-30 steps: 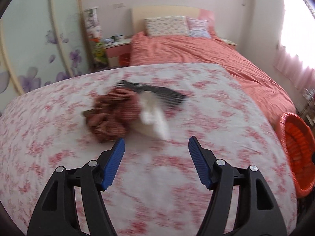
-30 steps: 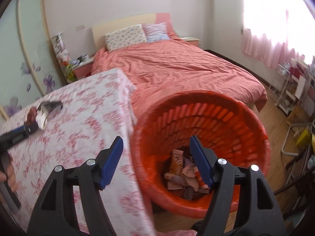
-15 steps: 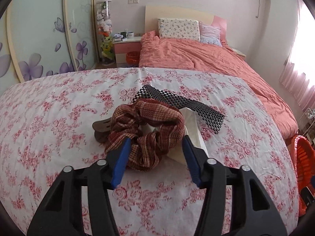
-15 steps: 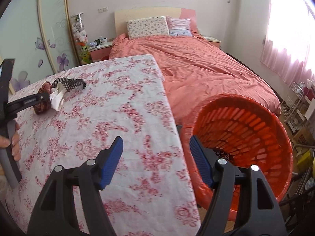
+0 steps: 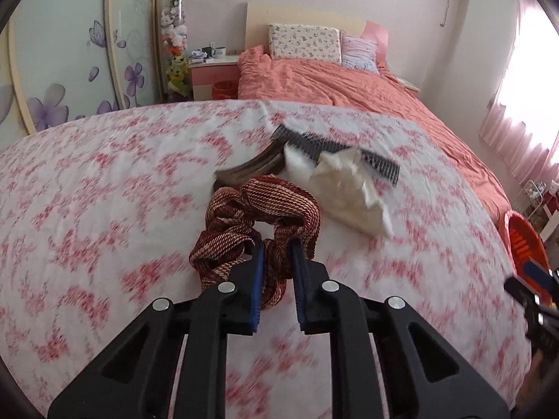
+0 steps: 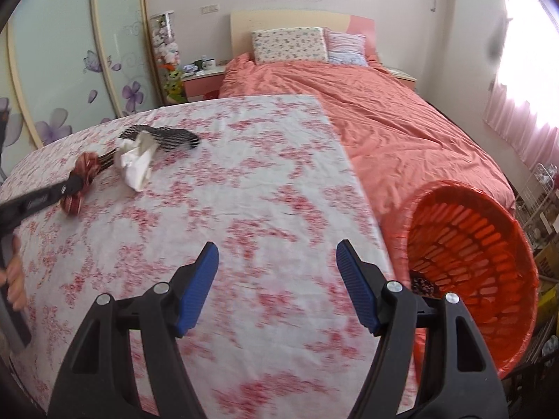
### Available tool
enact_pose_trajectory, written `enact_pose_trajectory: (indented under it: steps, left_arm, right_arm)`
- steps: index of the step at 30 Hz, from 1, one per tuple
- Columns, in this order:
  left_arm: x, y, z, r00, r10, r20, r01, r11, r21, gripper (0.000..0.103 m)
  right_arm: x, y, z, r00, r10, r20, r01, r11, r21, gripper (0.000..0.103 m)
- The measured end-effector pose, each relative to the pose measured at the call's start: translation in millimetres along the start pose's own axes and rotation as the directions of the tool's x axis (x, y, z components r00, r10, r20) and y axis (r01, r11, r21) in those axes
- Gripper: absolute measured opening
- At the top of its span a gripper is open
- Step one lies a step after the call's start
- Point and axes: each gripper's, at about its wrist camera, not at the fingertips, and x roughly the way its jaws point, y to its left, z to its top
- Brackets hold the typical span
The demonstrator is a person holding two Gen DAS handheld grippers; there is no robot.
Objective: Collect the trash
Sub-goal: 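Grasp the plaid scrunchie with the left tool while the right tool grasps the white tissue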
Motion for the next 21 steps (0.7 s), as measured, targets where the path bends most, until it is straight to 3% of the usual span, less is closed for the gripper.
enact_pose_trajectory:
  steps: [3,5,8,10,17,21]
  left_arm:
    - [-11,18,-14,1.000,0.017,-0.017,-0.017,1.000,0.003,0.019]
    - [-16,26,-18,1.000,0.026,-0.015,-0.026,1.000,-0.004,0.027]
    - [-24,33,-21,1.000,0.010,0.001,-0.010,0.999,-0.034,0.071]
    - [-28,32,-19,1.000,0.008,0.026,-0.007,0.999,-0.042,0.079]
    - [1,33,-9,0.992,0.122,-0.012,-0.122,0.992,-0.041,0.083]
    - [13,49,-7,0.977,0.207,-0.052,-0.209,0.976,-0.052,0.073]
  right_arm:
    - [5,16,3,1.000,0.027,-0.008,-0.027,1.000,-0.013,0.069]
    - [8,28,3,0.999,0.042,-0.012,-0.042,0.999,-0.026,0.069]
    - [9,40,5,0.998,0.057,-0.017,-0.057,0.997,-0.043,0.069]
    - [9,47,6,0.998,0.059,-0.016,-0.060,0.997,-0.055,0.069]
    - [14,54,11,0.998,0.060,-0.025,-0.061,0.997,-0.044,0.069]
    - [21,59,18,0.995,0.091,-0.041,-0.092,0.995,-0.026,0.069]
